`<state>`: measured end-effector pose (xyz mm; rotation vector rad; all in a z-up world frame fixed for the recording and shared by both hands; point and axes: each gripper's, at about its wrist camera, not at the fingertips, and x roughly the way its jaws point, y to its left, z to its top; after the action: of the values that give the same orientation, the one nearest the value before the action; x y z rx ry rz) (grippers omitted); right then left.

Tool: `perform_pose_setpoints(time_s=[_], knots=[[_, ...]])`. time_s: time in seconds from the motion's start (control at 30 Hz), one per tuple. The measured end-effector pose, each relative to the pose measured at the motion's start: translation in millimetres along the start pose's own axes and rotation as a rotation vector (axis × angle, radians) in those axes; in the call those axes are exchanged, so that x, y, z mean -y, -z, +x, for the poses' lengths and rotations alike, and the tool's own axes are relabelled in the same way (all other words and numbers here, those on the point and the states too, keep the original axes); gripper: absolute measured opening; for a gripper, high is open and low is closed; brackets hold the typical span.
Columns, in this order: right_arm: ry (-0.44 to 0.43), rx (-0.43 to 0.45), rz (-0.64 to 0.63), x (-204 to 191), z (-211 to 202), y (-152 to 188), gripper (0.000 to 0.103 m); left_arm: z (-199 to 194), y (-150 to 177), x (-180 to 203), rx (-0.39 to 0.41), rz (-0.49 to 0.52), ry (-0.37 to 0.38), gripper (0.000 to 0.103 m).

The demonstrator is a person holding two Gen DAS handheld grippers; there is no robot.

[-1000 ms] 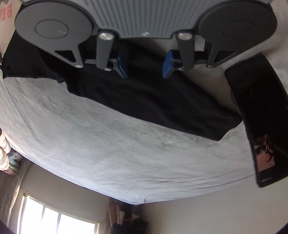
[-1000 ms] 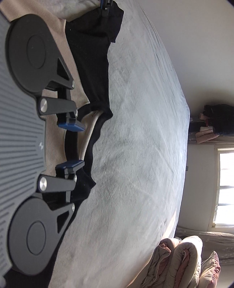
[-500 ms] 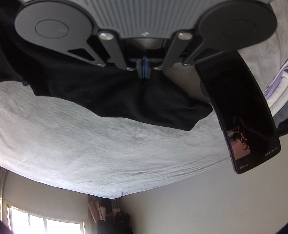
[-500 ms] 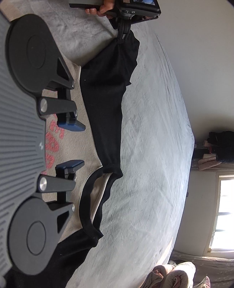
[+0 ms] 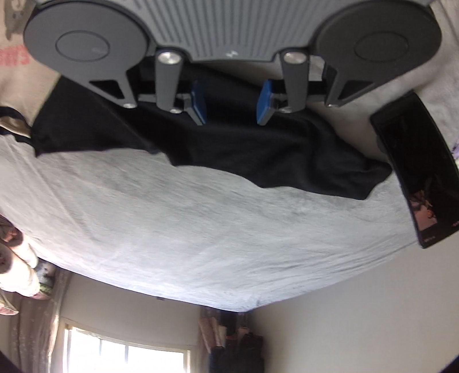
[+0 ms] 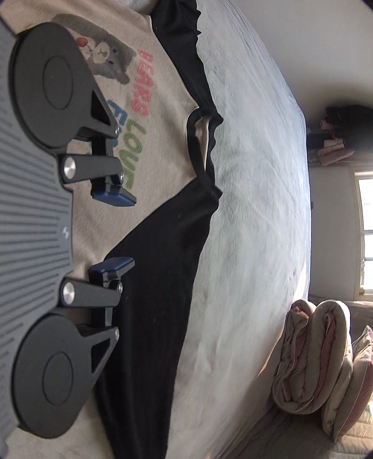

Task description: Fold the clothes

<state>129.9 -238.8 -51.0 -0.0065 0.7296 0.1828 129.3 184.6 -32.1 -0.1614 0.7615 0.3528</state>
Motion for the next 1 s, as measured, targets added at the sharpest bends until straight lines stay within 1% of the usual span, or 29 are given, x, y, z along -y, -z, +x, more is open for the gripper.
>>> perform_pose_setpoints(time_s=[0.03,0.07,0.3,0.4,0.53,0.6,0.73,0.83,1.0], knots=[[0.016,-0.006,0.017,9,-4,4,0.043,-3,6,7,-0.025,0.010,0.044,0.041],[0.009,-0.020,0.024,10,-8,9,0.043,-7,13,11,-0.044,0.018,0.074,0.041],[-0.037,-0.124,0.074,19,-42,42,0.043,-40,56,10,-0.135,0.063,0.177,0.041],[-0.057,-0.168,0.095,23,-56,57,0.037,-53,75,10,-0.175,0.082,0.221,0.040],[-0.084,-0.226,0.122,29,-75,76,0.034,-72,100,10,-0.227,0.108,0.279,0.040],[-0.095,-0.248,0.127,28,-85,85,0.031,-80,110,2,-0.250,0.115,0.307,0.040],[-0.117,-0.293,0.135,28,-106,103,0.031,-99,126,-15,-0.293,0.145,0.355,0.040],[-0.135,-0.327,0.142,27,-122,117,0.031,-109,134,-27,-0.346,0.125,0.395,0.041],[-0.164,-0.367,0.159,26,-136,129,0.029,-124,151,-38,-0.422,0.111,0.461,0.040]])
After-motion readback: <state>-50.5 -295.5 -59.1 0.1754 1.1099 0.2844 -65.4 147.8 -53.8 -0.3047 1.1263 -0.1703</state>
